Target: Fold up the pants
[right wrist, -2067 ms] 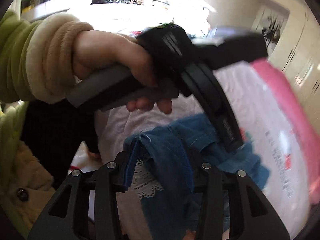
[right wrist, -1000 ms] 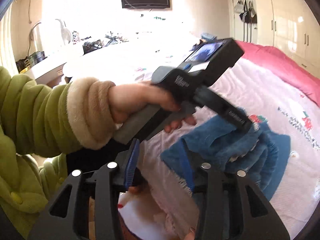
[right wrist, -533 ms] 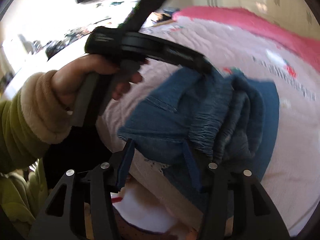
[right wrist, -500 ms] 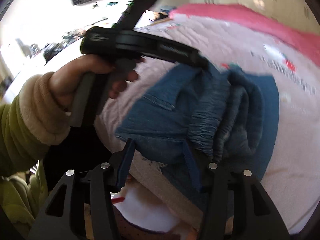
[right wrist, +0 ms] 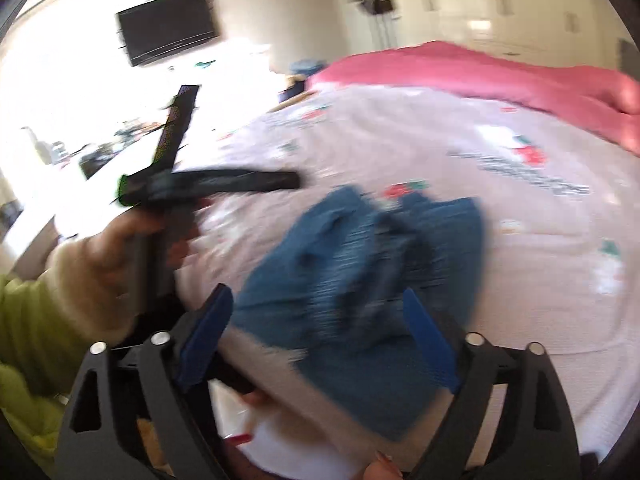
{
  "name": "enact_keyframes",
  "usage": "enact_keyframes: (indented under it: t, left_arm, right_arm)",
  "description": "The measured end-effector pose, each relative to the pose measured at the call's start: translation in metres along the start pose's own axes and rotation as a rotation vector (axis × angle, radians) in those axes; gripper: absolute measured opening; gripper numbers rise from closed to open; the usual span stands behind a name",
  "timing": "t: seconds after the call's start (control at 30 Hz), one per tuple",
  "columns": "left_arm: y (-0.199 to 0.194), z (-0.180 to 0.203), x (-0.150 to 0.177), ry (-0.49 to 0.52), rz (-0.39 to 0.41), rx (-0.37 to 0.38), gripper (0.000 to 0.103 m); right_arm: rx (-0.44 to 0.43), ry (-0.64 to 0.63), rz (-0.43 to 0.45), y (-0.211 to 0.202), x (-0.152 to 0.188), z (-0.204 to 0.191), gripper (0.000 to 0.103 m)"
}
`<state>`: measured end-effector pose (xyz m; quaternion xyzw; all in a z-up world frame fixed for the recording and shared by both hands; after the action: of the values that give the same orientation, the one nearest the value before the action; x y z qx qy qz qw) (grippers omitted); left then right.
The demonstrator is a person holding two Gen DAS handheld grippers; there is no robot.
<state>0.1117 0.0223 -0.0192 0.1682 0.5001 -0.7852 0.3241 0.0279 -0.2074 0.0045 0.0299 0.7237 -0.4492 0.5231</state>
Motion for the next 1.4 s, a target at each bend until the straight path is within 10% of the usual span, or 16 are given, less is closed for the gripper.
enact_keyframes:
  t: [0.5,0.8,1.1,1.4]
  left_arm:
    - [0.027,0.010,0.049,-0.004,-0.165,0.045,0.087]
    - [0.039,0.007,0.062,0.018,-0.193,0.025,0.085]
    - [0.043,0.022,0.066,0.022,-0.205,0.050,0.038]
    - [0.022,0.036,0.054,0.074,-0.122,0.041,0.021]
  right_arm:
    - [0.018,0.261,-0.097,0.041,0.019,0.089,0.092]
    - [-0.068,0.314,-0.126,0.071,0.022,0.098,0.062]
    - [-0.064,0.227,-0.104,0.077,0.019,0.082,0.013]
    - [0.022,0.078,-0.019,0.055,-0.006,0.060,0.010]
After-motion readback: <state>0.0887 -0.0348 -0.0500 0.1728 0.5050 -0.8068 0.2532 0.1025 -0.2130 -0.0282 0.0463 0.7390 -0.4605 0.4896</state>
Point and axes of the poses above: each gripper's, at about its wrist camera, not at the fingertips, and y roughly the way its jaws point, z to its right, x to its underside, the point moved 3 cm from there along y, roughly the way its jaws point, and after that the axes turned 14 degrees about -y, right-handed, at the moved point
